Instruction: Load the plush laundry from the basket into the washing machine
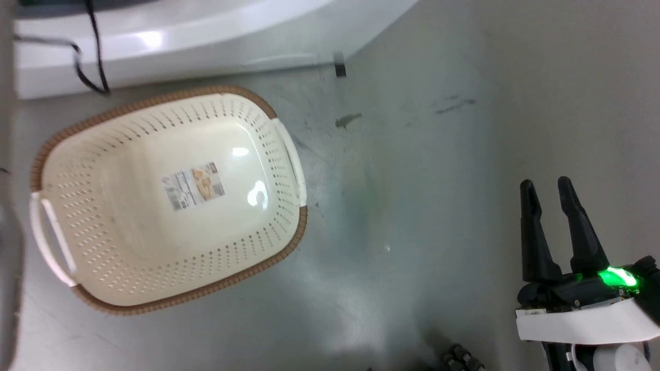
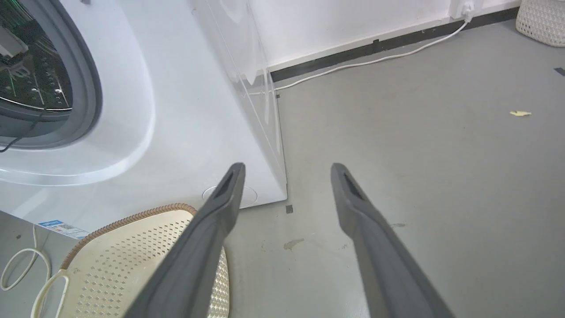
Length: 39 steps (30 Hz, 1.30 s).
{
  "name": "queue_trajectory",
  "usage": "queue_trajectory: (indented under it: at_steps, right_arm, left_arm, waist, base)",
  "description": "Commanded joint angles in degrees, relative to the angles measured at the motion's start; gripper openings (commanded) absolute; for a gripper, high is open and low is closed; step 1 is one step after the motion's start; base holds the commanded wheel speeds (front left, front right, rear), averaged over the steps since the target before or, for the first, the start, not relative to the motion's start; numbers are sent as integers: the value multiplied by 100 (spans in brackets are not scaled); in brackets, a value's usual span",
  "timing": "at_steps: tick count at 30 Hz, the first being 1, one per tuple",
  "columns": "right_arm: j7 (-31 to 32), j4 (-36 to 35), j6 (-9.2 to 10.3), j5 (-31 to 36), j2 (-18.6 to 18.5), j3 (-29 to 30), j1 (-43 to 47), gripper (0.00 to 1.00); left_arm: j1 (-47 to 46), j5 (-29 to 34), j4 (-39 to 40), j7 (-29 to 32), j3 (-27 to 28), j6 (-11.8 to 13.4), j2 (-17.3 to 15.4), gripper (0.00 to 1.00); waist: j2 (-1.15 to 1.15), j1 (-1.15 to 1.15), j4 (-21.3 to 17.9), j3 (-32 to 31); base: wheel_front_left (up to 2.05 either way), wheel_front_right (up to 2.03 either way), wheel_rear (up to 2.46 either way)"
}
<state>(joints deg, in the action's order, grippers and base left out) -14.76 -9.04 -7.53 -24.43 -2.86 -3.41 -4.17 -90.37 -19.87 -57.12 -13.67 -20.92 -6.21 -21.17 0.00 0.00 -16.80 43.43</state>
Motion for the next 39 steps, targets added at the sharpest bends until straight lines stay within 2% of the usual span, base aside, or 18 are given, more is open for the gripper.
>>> queue_trajectory:
  at_steps: [1,13,20,30,39]
  right_arm:
    - [-24,39,4,61,-1,17,-114,100]
    - [-24,438,4,317,-1,237,-243,100]
    - [-24,637,4,393,-1,317,-209,100]
    - [-24,961,4,493,-1,388,6,100]
    - [-24,1179,4,774,-1,406,373,100]
  left_arm:
    - [180,-56,-50,-44,-4,-17,91,100]
    - [1301,-285,-156,-120,-61,41,697,100]
    - [1935,-408,13,-130,15,88,932,100]
    - [3202,-666,369,-132,359,234,1132,100]
    - [4236,-658,644,-132,516,402,1122,100]
  waist:
    - [0,0,134,-186]
    - [0,0,715,-993]
    - [0,0,964,-1470]
    - [0,0,1243,-2525]
    - [0,0,1406,-3400]
  base:
    - [0,0,0]
    - [0,0,0]
    - [0,0,0]
    - [0,0,0]
    - [0,0,0]
